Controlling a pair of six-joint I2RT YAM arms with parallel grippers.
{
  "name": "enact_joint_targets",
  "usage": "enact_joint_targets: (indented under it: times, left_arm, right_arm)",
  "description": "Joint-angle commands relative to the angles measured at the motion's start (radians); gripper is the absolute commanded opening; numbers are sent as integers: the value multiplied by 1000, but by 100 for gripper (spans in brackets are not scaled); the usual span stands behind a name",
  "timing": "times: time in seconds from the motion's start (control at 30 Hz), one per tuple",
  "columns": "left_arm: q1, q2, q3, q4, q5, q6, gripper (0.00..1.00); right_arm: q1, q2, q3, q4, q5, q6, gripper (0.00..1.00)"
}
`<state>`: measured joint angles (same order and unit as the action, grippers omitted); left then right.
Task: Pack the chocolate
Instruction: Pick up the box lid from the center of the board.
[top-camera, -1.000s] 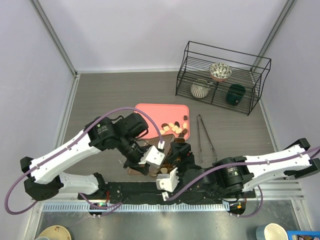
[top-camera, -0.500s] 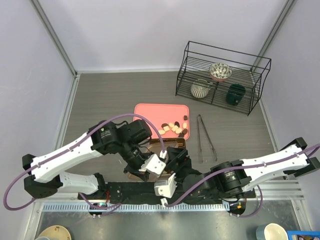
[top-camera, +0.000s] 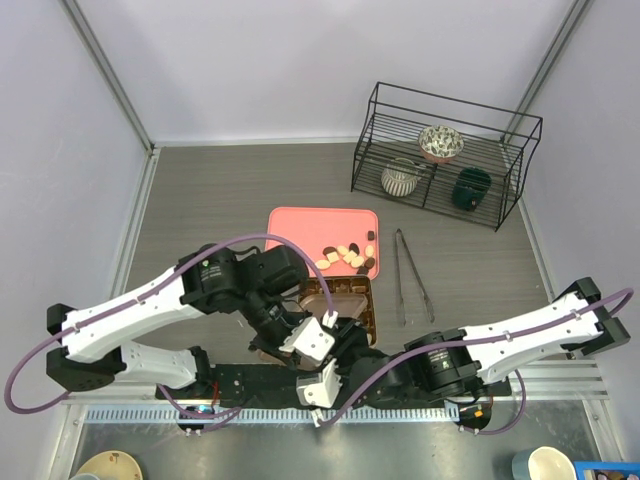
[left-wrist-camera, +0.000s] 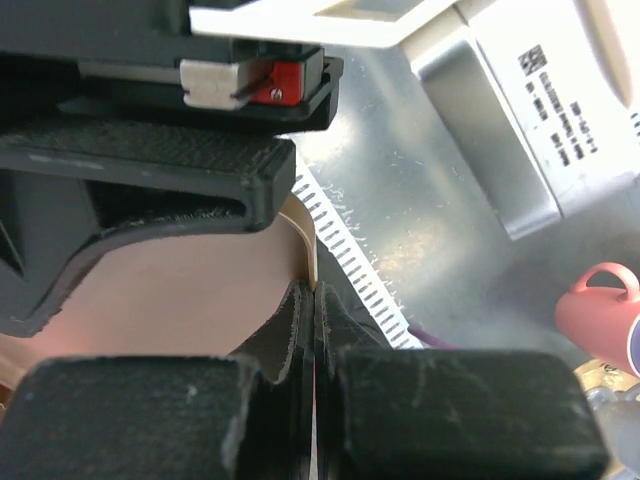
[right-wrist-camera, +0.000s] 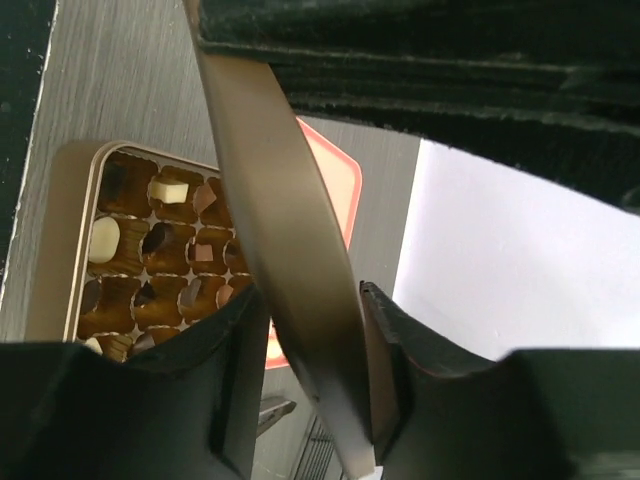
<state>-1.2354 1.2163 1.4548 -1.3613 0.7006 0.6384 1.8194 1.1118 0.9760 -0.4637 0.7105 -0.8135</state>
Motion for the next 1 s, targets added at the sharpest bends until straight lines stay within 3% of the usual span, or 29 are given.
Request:
enact_joint_targets:
  times: [0.0, 0.1, 0.2, 0.4, 0.43, 0.5, 0.53, 0.57, 0.6, 0.67, 0.7, 0.73, 0.83, 0.87, 0.93, 0.97]
  left_arm:
    - [-32, -3, 44, -308, -32, 7, 0]
    - [-47, -11, 45, -308, -84, 21, 0]
    - [-49, -29, 64, -305, -140, 53, 0]
    - [-47, -103, 145, -259, -471, 150, 4]
    - [-38, -118, 169, -152, -650, 139, 5]
    - [13, -179, 177, -31, -833, 165, 8]
    - [34, -192, 162, 117, -939, 170, 10]
    - [89, -210, 144, 211, -1098, 179, 14]
    - [114, -234, 127, 285, -1169, 211, 18]
    - [193, -265, 49, 501, -1251, 250, 40]
    - [217, -280, 20, 560, -1304, 265, 46]
    - [244, -285, -6, 624, -1322, 271, 50]
    - [350, -278, -80, 792, -1354, 244, 84]
    - [423, -271, -100, 823, -1349, 228, 91]
    - [503, -247, -106, 838, -1287, 125, 98]
    - [619, -235, -105, 815, -1233, 72, 100]
  right_arm:
    - [-2, 20, 18, 60, -32, 23, 41]
    - [-3, 40, 36, 60, -37, 45, 27]
    - [-3, 56, 62, 56, -42, 83, 1]
    - [-2, 108, 219, -82, -62, 212, 1]
    - [0, 114, 271, -101, -66, 277, 1]
    - [-2, 138, 329, -186, -103, 365, 1]
    - [-2, 147, 387, -220, -120, 461, 1]
    - [-3, 152, 410, -249, -129, 526, 1]
    - [-5, 157, 427, -288, -163, 586, 1]
    - [-18, 128, 431, -294, -219, 759, 1]
    - [-53, 111, 423, -282, -262, 808, 1]
    - [-80, 68, 390, -265, -343, 857, 1]
    - [-196, -6, 290, -192, -463, 1003, 1]
    - [-231, -56, 265, -170, -549, 1063, 1]
    - [-349, -124, 183, -92, -595, 1122, 1]
    - [-398, -188, 158, -64, -641, 1146, 1]
